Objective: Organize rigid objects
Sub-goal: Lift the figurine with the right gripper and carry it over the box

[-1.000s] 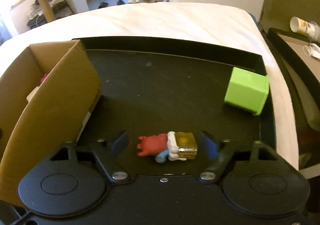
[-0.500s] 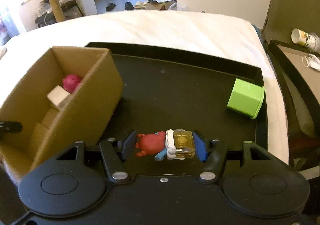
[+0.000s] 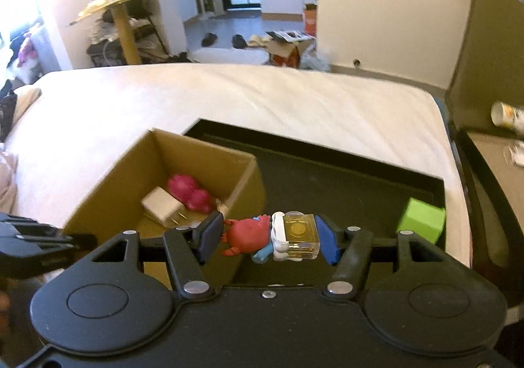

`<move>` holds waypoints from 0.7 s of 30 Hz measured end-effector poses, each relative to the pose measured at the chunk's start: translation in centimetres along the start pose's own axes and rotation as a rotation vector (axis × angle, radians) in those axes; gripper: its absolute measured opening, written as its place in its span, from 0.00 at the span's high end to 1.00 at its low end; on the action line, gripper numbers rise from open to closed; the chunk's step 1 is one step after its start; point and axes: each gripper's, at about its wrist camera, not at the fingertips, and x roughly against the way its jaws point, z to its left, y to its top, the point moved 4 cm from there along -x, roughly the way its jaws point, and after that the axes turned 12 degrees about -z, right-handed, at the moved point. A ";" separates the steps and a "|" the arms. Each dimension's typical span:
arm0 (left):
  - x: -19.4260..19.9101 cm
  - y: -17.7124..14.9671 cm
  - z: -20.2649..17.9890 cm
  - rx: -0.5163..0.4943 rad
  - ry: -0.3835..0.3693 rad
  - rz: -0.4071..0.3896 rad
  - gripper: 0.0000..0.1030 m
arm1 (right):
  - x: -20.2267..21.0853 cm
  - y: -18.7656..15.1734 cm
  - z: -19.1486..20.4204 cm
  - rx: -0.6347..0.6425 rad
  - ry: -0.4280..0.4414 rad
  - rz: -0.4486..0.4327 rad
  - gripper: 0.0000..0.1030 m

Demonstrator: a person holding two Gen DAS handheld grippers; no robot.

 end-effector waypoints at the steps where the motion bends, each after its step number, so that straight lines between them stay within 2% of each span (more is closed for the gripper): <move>1: 0.0 0.0 0.1 0.003 -0.002 -0.001 0.89 | 0.0 0.4 0.4 0.008 0.007 -0.006 0.42; 8: 0.0 0.0 0.4 0.014 -0.012 0.000 0.89 | -0.6 1.8 3.0 0.058 0.036 -0.018 0.42; 21: 0.0 0.0 0.8 0.027 -0.027 0.003 0.89 | -2.6 1.7 7.2 0.143 0.073 0.019 0.42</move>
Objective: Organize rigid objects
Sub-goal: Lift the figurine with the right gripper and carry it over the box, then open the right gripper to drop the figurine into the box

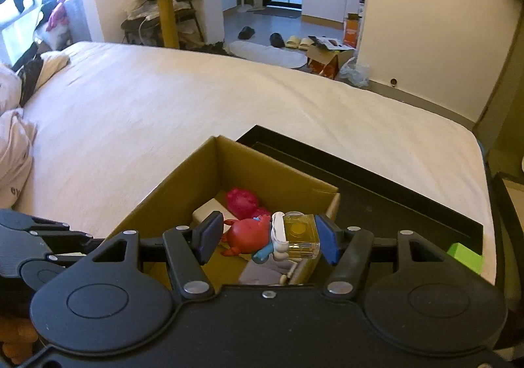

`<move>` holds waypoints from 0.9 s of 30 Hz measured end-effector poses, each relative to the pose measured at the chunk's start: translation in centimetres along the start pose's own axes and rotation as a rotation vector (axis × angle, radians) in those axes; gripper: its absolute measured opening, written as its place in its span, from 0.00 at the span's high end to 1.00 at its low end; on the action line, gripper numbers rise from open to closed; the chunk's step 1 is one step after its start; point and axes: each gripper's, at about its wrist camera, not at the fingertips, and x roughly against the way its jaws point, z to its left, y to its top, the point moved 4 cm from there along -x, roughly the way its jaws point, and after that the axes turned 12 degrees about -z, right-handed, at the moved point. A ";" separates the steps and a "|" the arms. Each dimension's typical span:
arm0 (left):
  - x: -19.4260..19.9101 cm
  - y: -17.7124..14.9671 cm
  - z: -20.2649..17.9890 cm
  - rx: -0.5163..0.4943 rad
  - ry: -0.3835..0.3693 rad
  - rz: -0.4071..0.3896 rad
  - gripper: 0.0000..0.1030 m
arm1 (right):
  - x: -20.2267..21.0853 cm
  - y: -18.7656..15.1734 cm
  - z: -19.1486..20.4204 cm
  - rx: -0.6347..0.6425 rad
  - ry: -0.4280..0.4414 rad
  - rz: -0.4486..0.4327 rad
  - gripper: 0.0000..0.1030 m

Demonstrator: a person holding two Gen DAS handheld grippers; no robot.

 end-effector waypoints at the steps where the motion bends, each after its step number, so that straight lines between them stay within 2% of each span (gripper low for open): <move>1: 0.0 0.0 0.0 0.000 0.000 0.000 0.89 | -0.3 -0.1 0.3 0.010 0.005 0.008 0.42; 14: -0.1 -0.1 0.4 0.013 -0.014 -0.002 0.89 | -2.9 -0.7 2.9 0.151 0.019 0.062 0.41; 17: -0.1 -0.1 0.3 0.011 -0.016 0.001 0.89 | -3.1 -0.8 3.1 0.183 -0.001 0.062 0.39; 27: -0.3 -0.2 0.2 0.000 -0.010 0.001 0.89 | -1.3 0.0 1.4 0.112 -0.018 0.023 0.38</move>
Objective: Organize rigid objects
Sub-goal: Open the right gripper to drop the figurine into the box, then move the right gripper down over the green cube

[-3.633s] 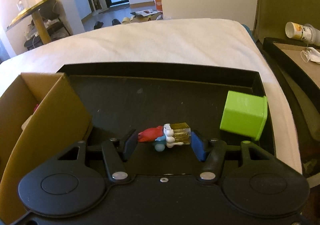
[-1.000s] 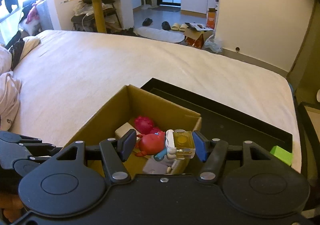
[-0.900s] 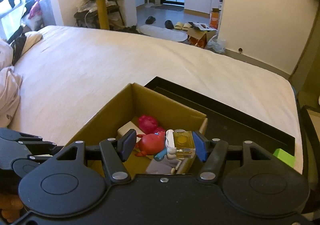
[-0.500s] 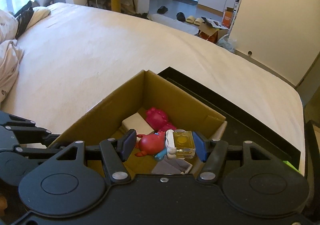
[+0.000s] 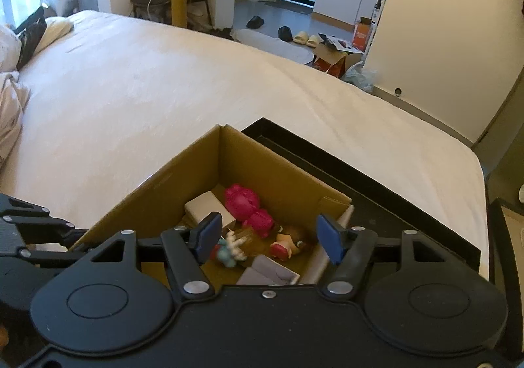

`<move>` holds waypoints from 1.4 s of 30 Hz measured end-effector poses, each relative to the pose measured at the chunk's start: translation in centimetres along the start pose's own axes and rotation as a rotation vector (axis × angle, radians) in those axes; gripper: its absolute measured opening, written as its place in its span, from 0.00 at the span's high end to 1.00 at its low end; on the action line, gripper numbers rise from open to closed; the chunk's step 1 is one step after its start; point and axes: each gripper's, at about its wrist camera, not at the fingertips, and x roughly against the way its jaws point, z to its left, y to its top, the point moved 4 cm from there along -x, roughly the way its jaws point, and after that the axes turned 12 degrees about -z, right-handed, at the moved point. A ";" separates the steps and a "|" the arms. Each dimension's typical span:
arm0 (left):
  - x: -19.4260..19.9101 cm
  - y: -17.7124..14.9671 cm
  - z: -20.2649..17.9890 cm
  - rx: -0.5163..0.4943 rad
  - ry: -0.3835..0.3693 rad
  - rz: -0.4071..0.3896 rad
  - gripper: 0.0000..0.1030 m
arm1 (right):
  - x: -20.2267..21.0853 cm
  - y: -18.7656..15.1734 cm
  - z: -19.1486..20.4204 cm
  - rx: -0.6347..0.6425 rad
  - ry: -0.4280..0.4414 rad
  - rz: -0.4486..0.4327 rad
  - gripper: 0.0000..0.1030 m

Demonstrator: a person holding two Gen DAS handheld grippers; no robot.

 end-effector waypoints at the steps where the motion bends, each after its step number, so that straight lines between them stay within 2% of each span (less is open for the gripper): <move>1: 0.0 0.0 0.0 -0.001 0.001 0.000 0.89 | 0.3 0.0 -0.3 -0.006 0.001 -0.003 0.38; 12: 0.0 0.0 -0.5 -0.020 0.012 0.003 0.89 | 2.7 -0.5 -5.2 -0.137 -0.039 -0.031 0.38; 26: -0.6 -0.2 -1.4 -0.063 0.055 0.018 0.89 | 3.1 -4.8 -10.9 -0.215 -0.146 -0.011 0.38; 31: -0.6 -0.2 -1.9 -0.094 0.078 0.019 0.89 | 3.0 -6.4 -12.5 -0.227 -0.208 -0.028 0.38; 38: -0.6 -0.2 -2.5 -0.117 0.091 0.017 0.88 | 2.8 -9.5 -15.5 -0.314 -0.340 -0.053 0.38; 42: -0.7 -0.2 -2.7 -0.121 0.108 0.024 0.87 | 2.6 -9.9 -17.1 -0.363 -0.392 -0.064 0.35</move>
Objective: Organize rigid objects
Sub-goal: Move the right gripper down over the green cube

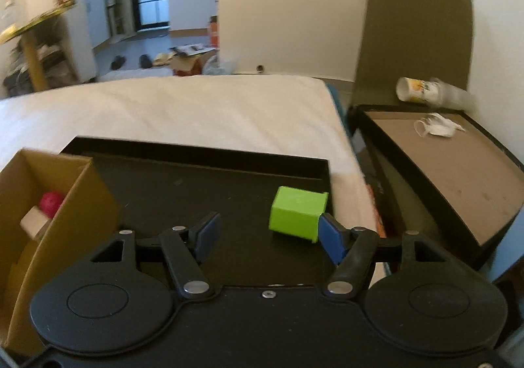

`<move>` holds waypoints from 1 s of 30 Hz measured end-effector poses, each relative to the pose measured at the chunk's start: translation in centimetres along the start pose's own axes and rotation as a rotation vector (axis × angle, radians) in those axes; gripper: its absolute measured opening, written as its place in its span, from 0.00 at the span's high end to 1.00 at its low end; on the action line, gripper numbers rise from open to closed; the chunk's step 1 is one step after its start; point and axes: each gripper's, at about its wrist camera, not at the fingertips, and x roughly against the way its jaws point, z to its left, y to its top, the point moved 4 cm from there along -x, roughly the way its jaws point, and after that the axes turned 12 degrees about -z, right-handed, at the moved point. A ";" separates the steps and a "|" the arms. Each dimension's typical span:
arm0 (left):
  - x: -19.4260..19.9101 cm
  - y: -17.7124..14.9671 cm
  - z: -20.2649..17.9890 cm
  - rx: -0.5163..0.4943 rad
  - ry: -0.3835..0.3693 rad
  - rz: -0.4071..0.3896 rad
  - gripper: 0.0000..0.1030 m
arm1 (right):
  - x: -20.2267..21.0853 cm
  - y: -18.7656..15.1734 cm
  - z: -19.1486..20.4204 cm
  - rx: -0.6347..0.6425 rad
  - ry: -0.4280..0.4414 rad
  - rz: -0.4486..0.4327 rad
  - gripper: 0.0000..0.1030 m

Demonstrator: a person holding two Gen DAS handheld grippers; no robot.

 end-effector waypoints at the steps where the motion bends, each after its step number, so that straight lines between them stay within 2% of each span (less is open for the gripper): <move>1: 0.0 0.0 -0.1 -0.001 0.003 0.000 0.87 | -0.3 0.0 -0.4 -0.022 -0.003 0.001 0.35; 4: -0.1 0.1 -0.3 -0.008 0.014 -0.001 0.87 | -1.3 -0.3 -1.2 -0.053 -0.026 0.006 0.33; 7: 0.0 0.1 -0.4 -0.009 0.022 -0.003 0.86 | -2.2 -0.8 -1.9 -0.081 -0.054 0.016 0.21; 10: 0.1 0.0 -0.4 -0.006 0.024 -0.005 0.86 | -3.3 -1.0 -2.2 -0.117 -0.047 0.021 0.20; 18: 0.2 0.0 -0.8 -0.025 0.045 -0.008 0.85 | -6.1 -1.6 -1.6 -0.095 -0.086 0.019 0.18; 25: 0.2 0.0 -1.0 -0.033 0.057 -0.007 0.85 | -7.6 -2.4 -0.8 -0.061 -0.111 0.015 0.20; 28: 0.1 0.1 -1.1 -0.032 0.058 -0.006 0.84 | -7.5 -2.4 -0.3 -0.026 -0.108 0.007 0.26; 30: 0.1 0.0 -1.1 -0.033 0.058 -0.007 0.84 | -7.5 -2.4 -0.3 -0.023 -0.106 0.004 0.34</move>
